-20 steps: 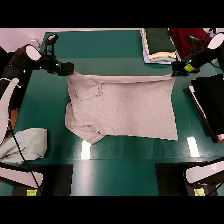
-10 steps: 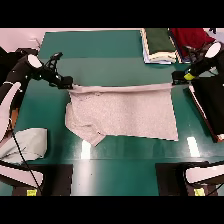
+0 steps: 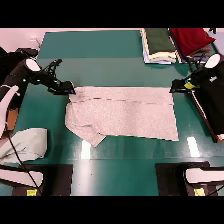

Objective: Fold the shirts.

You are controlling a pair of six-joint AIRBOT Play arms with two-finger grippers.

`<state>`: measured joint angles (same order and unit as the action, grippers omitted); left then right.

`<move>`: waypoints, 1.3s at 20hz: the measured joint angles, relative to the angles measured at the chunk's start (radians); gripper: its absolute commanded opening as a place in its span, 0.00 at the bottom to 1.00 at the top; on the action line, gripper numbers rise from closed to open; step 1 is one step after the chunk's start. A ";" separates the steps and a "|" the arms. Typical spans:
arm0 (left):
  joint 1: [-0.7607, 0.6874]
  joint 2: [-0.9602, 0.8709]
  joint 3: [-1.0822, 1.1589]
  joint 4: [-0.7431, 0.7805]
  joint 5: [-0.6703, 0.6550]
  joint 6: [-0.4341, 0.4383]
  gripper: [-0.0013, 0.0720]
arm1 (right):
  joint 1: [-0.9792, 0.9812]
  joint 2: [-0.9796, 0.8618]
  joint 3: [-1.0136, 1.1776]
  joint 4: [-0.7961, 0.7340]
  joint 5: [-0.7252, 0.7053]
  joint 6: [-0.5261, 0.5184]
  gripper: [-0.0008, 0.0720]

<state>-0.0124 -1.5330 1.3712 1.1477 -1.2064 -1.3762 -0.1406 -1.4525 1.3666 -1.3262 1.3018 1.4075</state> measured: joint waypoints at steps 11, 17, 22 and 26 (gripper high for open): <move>0.004 0.462 -0.658 -0.026 0.060 -0.105 0.75 | -0.029 0.319 -0.264 0.123 -0.057 -0.005 0.60; -0.138 0.502 -0.788 -0.126 0.219 -0.125 0.75 | -0.029 0.346 -0.291 0.169 -0.068 -0.006 0.60; -0.224 0.480 -0.805 -0.152 0.273 -0.157 0.75 | -0.029 0.350 -0.294 0.180 -0.054 -0.006 0.60; -0.242 0.442 -0.809 -0.147 0.305 -0.165 0.05 | -0.029 0.351 -0.295 0.183 -0.048 -0.006 0.60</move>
<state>-0.2546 -1.0908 0.5621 1.0004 -0.9016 -1.5410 -0.1696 -1.1019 1.0718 -1.1435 1.2537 1.4014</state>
